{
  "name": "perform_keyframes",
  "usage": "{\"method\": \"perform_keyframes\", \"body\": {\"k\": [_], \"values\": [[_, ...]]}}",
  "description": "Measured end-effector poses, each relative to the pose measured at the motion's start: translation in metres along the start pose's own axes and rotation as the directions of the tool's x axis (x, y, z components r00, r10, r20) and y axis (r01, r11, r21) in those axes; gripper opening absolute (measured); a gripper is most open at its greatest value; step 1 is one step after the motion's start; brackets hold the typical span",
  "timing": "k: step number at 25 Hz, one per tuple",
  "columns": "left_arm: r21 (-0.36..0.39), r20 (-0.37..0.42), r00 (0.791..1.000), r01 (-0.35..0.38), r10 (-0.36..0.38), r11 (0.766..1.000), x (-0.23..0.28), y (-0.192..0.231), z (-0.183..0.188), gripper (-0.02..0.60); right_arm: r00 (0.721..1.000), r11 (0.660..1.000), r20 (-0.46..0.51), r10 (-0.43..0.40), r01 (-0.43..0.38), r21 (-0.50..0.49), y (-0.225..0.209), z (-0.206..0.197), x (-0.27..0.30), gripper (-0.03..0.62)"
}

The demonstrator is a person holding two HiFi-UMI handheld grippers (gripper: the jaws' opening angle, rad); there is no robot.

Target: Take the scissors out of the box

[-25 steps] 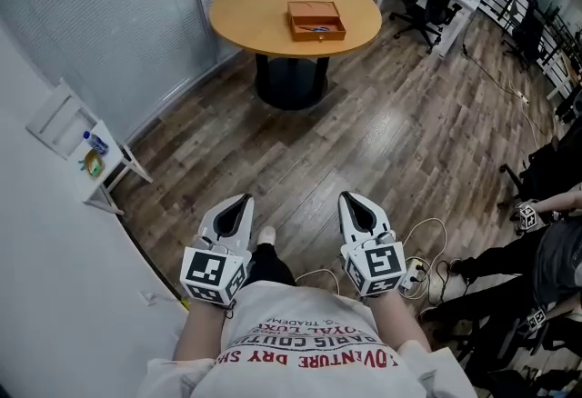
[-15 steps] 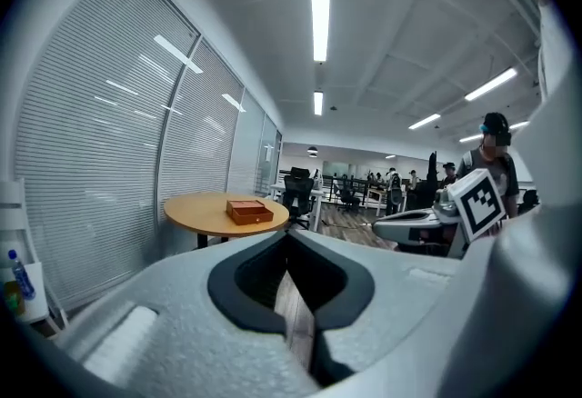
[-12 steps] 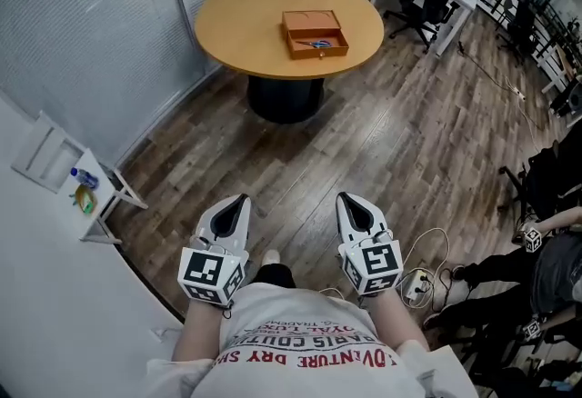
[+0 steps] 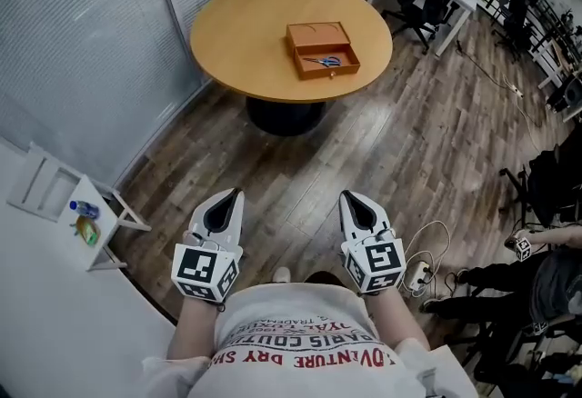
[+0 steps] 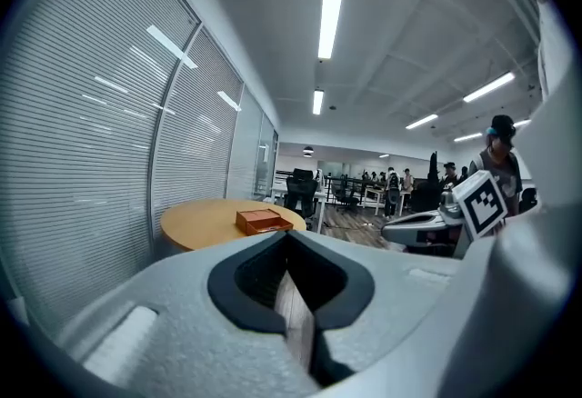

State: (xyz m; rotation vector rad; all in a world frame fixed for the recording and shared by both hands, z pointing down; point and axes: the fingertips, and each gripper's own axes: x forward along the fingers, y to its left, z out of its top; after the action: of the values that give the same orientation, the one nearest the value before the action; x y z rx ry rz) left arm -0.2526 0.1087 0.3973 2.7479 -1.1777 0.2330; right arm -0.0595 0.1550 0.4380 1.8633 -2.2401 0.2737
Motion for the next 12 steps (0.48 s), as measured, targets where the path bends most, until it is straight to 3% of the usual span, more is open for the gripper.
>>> {"method": "perform_keyframes", "body": {"k": [6, 12], "values": [[-0.031, -0.018, 1.000, -0.007, 0.007, 0.999, 0.025, 0.027, -0.012, 0.008, 0.999, 1.000, -0.045, -0.009, 0.009, -0.010, -0.017, -0.004, 0.041, 0.008], [-0.067, -0.029, 0.998, -0.059, 0.057, 0.996, 0.064, 0.051, -0.025, 0.008, 0.998, 1.000, -0.064, -0.002, 0.002, 0.002, -0.046, -0.011, 0.087, 0.008]]}}
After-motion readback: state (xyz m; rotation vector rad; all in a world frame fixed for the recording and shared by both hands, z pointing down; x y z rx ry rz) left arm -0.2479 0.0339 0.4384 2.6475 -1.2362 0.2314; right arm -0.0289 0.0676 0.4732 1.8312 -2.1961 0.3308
